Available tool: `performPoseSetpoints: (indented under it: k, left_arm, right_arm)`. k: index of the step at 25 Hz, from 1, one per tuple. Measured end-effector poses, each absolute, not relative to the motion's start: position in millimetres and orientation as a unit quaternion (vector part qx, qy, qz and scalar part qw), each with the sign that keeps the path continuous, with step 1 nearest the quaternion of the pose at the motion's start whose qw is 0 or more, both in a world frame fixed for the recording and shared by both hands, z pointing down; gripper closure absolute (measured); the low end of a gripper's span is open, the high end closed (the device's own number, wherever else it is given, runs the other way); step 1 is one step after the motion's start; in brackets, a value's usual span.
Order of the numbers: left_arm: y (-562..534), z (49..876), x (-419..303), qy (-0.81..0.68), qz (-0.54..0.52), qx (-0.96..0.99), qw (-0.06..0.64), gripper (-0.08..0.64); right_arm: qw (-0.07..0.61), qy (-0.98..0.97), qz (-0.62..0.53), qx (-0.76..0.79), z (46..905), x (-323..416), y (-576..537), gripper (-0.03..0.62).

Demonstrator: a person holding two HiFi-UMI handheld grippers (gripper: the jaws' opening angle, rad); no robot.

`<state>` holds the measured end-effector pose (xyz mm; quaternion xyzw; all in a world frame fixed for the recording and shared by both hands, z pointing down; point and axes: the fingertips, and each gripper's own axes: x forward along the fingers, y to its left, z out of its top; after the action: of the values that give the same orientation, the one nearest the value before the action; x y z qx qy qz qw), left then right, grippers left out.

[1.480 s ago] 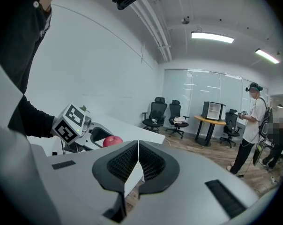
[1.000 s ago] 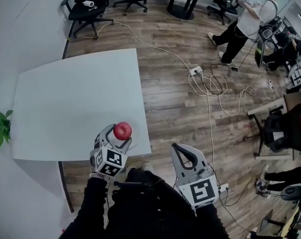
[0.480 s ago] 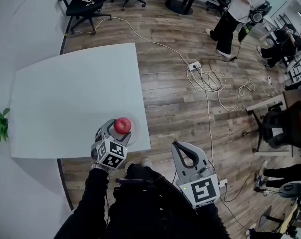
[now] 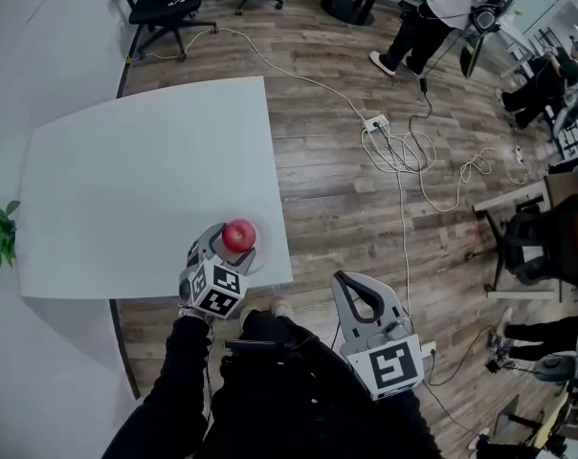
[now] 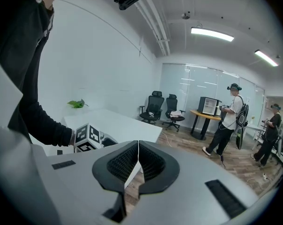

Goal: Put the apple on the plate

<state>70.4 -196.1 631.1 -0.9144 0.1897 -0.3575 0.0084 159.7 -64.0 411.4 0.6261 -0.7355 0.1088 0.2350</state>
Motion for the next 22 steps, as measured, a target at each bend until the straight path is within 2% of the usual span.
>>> performPoseSetpoints:
  k: [15,22]
  left_arm:
    - [-194.5,622.1,62.4,0.196,-0.326,-0.924,-0.032,0.218]
    - [-196.6,577.6,54.2,0.215,-0.254,-0.939,-0.084,0.219]
  right_arm:
    - [0.239,-0.742,0.106,0.617,415.3,144.3,-65.6,0.551]
    - [0.231,-0.759,0.099,0.601,409.0,137.4,-74.3,0.551]
